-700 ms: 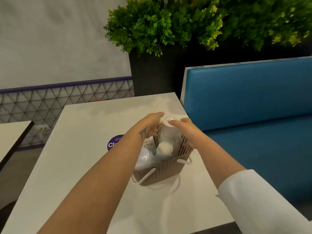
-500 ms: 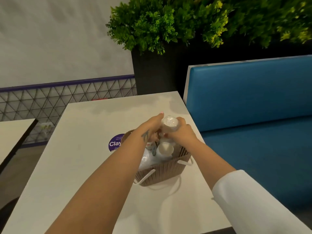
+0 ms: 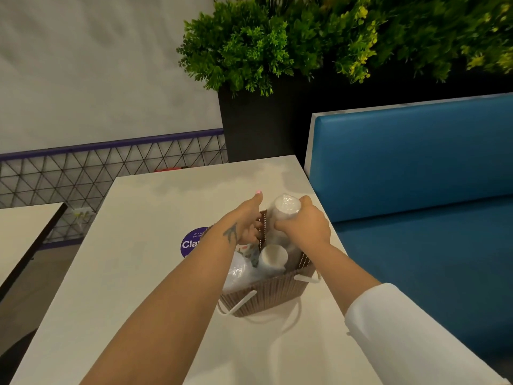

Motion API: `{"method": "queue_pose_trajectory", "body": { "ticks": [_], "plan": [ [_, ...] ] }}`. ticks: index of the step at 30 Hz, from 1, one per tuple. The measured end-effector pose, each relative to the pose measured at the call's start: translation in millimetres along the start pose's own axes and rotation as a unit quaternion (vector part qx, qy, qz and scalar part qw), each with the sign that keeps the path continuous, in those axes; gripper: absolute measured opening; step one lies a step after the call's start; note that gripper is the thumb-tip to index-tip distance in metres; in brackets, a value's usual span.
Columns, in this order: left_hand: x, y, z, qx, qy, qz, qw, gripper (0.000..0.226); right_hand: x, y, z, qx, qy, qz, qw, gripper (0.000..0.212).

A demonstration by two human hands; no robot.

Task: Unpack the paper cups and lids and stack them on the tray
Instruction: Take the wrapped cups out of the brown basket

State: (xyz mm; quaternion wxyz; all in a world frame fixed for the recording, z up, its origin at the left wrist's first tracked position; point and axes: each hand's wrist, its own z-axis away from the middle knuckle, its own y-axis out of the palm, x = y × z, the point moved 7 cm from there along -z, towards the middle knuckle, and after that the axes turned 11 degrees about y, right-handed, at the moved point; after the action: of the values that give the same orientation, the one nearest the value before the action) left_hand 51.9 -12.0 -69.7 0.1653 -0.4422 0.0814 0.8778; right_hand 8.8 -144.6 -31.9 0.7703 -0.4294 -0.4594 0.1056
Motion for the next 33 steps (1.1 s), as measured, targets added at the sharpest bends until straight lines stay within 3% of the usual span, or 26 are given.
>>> {"method": "queue_pose_trajectory", "body": {
  "ticks": [5,11,17,20,23,26,29,33],
  "plan": [
    [-4,7,9,0.015,-0.014,-0.014,1.0,0.07,6,-21,4,-0.007,-0.008,-0.023,1.0,0.063],
    [-3,14,11,0.008,-0.036,0.049,0.998,0.089,16,-43,9,-0.023,-0.02,-0.051,0.998,0.053],
    [-3,21,19,0.007,-0.04,0.078,0.996,0.085,32,-69,11,-0.032,-0.033,-0.071,0.996,0.058],
    [-5,23,24,-0.015,-0.048,0.08,0.996,0.069,39,-78,13,-0.035,-0.048,-0.072,0.996,0.059],
    [-4,23,22,-0.03,-0.061,0.132,0.989,0.079,45,-86,15,-0.04,-0.063,-0.078,0.994,0.059],
    [-11,23,21,-0.056,-0.001,0.124,0.991,0.064,51,-95,16,-0.041,-0.074,-0.087,0.993,0.056],
    [-19,30,34,-0.034,0.034,0.14,0.989,0.051,57,-108,15,-0.047,-0.078,-0.094,0.991,0.054],
    [-26,15,35,-0.014,-0.006,0.112,0.994,0.063,69,-128,18,-0.044,-0.086,-0.113,0.989,0.053]
  ]
}}
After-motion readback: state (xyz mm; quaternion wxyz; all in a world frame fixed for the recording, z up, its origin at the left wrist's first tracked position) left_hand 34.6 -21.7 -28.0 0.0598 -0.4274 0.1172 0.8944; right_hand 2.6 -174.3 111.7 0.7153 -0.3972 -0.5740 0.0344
